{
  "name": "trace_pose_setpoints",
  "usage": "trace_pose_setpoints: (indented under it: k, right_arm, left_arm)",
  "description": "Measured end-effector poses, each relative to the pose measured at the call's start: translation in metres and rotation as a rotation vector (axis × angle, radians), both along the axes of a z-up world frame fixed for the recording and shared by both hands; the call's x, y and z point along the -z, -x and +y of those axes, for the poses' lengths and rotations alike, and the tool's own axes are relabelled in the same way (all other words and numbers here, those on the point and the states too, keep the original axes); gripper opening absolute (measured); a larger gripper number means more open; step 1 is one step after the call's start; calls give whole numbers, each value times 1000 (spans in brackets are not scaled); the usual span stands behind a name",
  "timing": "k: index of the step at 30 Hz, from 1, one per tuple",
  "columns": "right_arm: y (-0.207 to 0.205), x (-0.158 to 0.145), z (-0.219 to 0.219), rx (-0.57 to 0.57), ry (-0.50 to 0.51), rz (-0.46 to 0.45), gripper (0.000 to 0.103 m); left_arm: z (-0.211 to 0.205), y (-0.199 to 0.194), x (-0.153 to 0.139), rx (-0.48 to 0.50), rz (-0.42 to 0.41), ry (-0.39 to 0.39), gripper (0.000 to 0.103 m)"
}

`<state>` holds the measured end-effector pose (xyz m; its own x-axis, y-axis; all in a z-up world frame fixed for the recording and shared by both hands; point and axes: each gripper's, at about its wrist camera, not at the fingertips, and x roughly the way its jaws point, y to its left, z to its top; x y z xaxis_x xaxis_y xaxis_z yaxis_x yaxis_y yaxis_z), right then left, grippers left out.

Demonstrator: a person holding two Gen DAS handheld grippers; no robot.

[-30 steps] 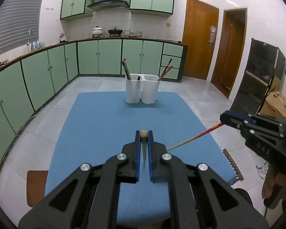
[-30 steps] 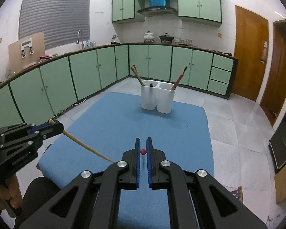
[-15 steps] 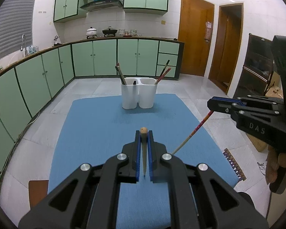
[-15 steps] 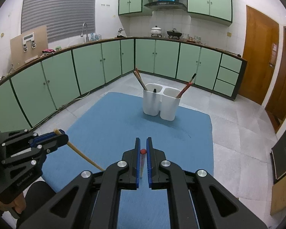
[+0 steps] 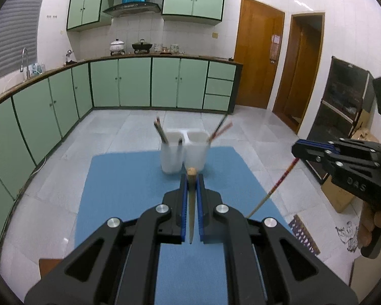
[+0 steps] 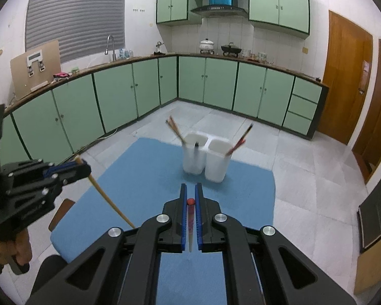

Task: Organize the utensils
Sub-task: 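Lift and carry both chopsticks over the white holder with both tools, then open both tools to drop the chopsticks into the holder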

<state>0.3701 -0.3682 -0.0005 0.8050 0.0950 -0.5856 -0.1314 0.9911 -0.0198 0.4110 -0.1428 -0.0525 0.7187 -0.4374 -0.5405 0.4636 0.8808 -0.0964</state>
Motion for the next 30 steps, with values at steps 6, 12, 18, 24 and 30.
trace_pose_setpoints:
  k: [6, 12, 18, 24, 30]
  right_arm:
    - [-39, -45, -5, 14, 7, -48, 6]
    - [-83, -83, -10, 35, 3, -108, 6]
    - [-135, -95, -22, 66, -25, -142, 6]
    - [-194, -76, -37, 104, -28, -136, 6]
    - [-246, -26, -57, 134, -55, -88, 6]
  left_arm:
    - [-13, -40, -41, 1, -50, 18, 6]
    - [-31, -81, -84, -18, -130, 49, 6]
    - [-57, -127, -105, -42, -189, 56, 6]
    - [-89, -170, -88, -44, -218, 28, 6]
    - [-105, -224, -39, -61, -161, 5, 6]
